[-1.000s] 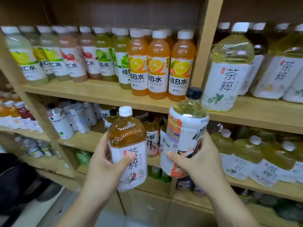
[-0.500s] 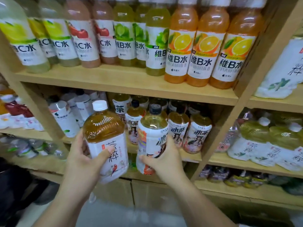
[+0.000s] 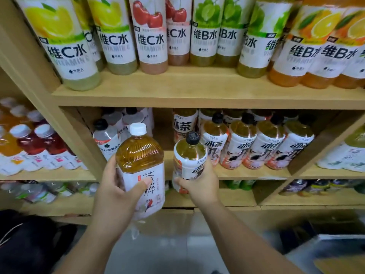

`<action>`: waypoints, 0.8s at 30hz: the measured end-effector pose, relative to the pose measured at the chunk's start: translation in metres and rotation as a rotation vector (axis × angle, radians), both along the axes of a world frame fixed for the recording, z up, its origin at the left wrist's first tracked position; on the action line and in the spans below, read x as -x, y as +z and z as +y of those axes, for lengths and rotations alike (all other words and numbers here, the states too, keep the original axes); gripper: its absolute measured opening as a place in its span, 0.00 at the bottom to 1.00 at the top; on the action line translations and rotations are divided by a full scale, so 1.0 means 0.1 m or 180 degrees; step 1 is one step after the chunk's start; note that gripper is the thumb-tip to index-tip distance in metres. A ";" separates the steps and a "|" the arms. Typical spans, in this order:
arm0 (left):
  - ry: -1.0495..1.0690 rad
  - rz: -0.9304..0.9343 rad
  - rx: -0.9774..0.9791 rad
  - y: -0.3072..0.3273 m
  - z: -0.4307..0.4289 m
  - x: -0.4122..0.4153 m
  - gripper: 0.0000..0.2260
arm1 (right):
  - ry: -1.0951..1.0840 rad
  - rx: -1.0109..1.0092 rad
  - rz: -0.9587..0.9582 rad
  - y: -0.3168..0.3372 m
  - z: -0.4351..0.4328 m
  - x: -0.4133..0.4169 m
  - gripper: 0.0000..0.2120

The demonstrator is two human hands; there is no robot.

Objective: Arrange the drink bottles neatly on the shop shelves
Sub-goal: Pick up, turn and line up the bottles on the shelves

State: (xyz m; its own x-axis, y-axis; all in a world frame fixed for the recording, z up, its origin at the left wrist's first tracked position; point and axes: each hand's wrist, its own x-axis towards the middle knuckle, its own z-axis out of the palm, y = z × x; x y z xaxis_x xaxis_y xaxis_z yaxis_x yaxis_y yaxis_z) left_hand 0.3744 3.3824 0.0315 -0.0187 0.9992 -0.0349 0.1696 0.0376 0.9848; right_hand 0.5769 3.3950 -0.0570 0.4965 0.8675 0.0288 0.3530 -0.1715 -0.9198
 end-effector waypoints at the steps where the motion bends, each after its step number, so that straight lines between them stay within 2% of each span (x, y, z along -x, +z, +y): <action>1: -0.0026 -0.0006 0.0040 -0.02 0.03 0.05 0.30 | -0.0080 -0.0008 -0.0059 -0.01 0.08 0.07 0.39; 13: -0.0211 -0.0040 0.0172 -0.23 0.22 0.41 0.29 | -0.0458 0.0323 -0.0541 -0.18 0.54 0.20 0.42; 17: -0.0179 -0.0102 0.0181 -0.22 0.25 0.42 0.30 | -0.0423 0.0286 -0.0293 -0.14 0.55 0.22 0.39; 24: -0.0230 -0.0001 0.0104 -0.21 0.27 0.40 0.30 | -0.0554 0.0360 -0.0230 -0.09 0.70 0.25 0.37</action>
